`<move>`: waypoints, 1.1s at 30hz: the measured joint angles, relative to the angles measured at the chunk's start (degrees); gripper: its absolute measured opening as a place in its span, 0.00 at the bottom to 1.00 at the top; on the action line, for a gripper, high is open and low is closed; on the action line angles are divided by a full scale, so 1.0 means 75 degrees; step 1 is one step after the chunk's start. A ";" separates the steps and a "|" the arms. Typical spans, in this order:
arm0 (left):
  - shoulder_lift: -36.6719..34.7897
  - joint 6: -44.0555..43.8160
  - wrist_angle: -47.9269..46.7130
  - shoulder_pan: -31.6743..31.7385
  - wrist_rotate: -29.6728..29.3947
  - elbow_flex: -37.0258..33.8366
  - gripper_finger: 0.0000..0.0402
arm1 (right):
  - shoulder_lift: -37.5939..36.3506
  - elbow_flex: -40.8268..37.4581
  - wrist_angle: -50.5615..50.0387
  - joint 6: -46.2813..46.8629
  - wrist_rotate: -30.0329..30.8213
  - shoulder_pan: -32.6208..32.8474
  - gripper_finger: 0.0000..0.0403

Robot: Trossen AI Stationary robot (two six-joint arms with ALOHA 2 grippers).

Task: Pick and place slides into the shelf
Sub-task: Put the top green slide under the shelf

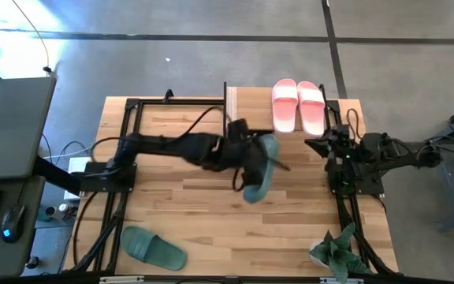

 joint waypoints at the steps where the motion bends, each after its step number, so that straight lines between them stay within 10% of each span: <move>1: 0.0117 0.0277 0.0064 0.0157 0.0120 0.0003 0.00 | -0.0020 0.0116 -0.0142 0.0009 0.0146 -0.0001 0.00; 12: 0.1770 0.2944 0.1390 0.0661 0.1549 -0.0012 0.00 | -0.0027 0.0747 -0.1649 0.0909 0.0701 -0.0001 0.00; 33: 0.3577 0.4567 0.4624 0.0780 0.1708 0.0000 0.00 | -0.0135 0.0792 -0.2714 0.1207 0.0564 0.0001 0.00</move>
